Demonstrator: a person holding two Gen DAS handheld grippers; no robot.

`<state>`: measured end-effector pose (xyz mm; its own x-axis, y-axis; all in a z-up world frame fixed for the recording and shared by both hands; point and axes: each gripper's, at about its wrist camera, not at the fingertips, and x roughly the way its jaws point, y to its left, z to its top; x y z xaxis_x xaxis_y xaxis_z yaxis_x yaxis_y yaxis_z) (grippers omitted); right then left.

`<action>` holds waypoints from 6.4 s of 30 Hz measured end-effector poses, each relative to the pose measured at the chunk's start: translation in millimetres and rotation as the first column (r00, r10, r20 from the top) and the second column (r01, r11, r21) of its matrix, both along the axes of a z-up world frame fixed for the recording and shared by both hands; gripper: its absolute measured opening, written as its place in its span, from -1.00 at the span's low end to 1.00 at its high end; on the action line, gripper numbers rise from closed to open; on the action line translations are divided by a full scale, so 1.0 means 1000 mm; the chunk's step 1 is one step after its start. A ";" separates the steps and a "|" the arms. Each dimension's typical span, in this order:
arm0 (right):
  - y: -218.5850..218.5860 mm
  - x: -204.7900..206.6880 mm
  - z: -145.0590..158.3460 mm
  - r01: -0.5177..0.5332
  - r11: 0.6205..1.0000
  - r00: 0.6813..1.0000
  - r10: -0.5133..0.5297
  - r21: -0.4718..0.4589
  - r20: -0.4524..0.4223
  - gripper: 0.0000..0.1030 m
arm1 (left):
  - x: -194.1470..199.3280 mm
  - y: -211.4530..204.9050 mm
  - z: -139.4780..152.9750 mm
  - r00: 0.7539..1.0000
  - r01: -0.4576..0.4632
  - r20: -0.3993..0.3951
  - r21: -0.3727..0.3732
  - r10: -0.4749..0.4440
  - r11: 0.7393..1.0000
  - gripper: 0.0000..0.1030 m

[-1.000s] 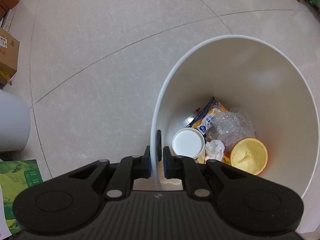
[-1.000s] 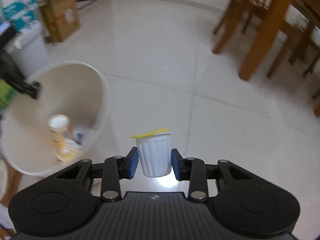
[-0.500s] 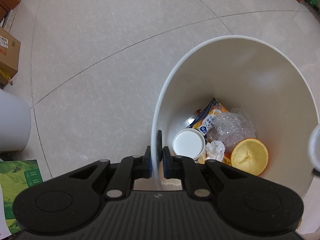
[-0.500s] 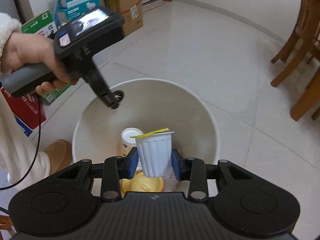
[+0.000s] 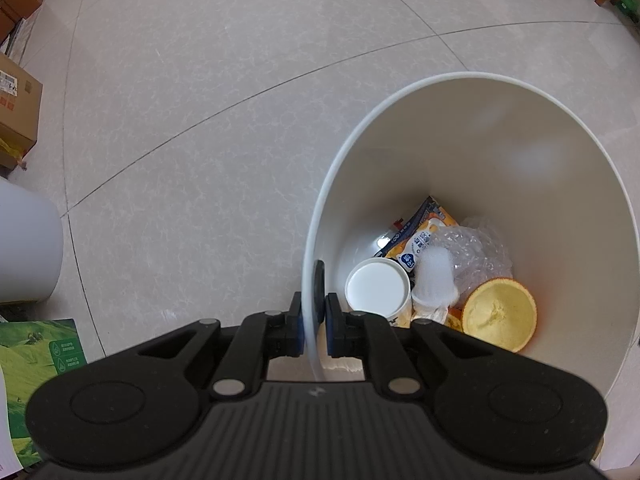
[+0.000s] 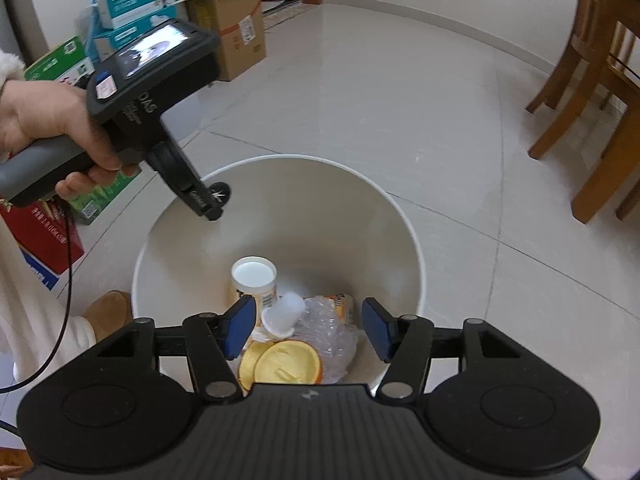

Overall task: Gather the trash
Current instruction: 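Carry the white cup over the bin and open the right gripper, then move the right gripper to the red-printed clear wrapper, then grasp the red-printed clear wrapper with the right gripper, then carry the wrapper over the bin and release it, then move the right gripper to the crumpled white paper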

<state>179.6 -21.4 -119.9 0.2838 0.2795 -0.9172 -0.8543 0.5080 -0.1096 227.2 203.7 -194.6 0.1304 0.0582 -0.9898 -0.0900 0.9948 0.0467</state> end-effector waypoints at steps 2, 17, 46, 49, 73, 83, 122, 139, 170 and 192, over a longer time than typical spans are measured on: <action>-0.005 0.001 0.002 0.016 1.000 1.000 -0.016 -0.002 0.016 0.26 | -0.001 0.000 0.000 1.000 -0.001 0.001 0.000 0.001 1.000 -0.85; -0.119 0.033 0.004 0.377 0.926 0.921 -0.375 -0.002 0.100 0.54 | -0.001 -0.001 0.000 1.000 -0.001 -0.001 0.001 0.001 1.000 -0.85; -0.291 0.064 -0.234 0.728 0.654 0.669 -0.743 -0.207 0.005 0.68 | 0.000 0.002 0.000 1.000 -0.004 -0.017 -0.022 0.004 1.000 -0.85; -0.289 0.068 -0.244 0.733 0.649 0.664 -0.748 -0.204 0.010 0.68 | 0.000 0.002 0.000 1.000 -0.004 -0.016 -0.019 0.004 1.000 -0.85; -0.251 0.104 -0.253 0.603 0.777 0.786 -0.618 -0.181 -0.035 0.71 | 0.000 0.001 -0.001 1.000 -0.007 -0.021 -0.025 0.007 1.000 -0.85; -0.225 0.121 -0.261 0.483 0.841 0.864 -0.503 -0.245 -0.023 0.72 | 0.000 0.002 -0.002 1.000 -0.008 -0.023 -0.029 0.007 1.000 -0.85; -0.165 0.118 -0.275 0.347 0.897 0.927 -0.372 -0.275 -0.043 0.12 | 0.001 0.002 -0.001 1.000 -0.012 -0.024 -0.031 0.011 0.999 -0.85; -0.130 0.061 -0.092 0.207 0.943 0.978 -0.205 -0.259 0.038 0.12 | -0.001 -0.001 -0.002 1.000 -0.008 -0.016 -0.019 0.008 1.000 -0.85; 0.052 0.017 0.008 -0.105 0.992 0.986 0.112 -0.066 0.124 0.58 | 0.000 0.002 0.003 1.000 -0.001 -0.012 -0.042 0.000 0.999 -0.84; -0.077 0.055 0.022 0.308 0.951 0.939 -0.300 -0.023 0.168 0.72 | -0.002 0.003 0.000 1.000 -0.004 -0.014 -0.040 0.003 0.999 -0.85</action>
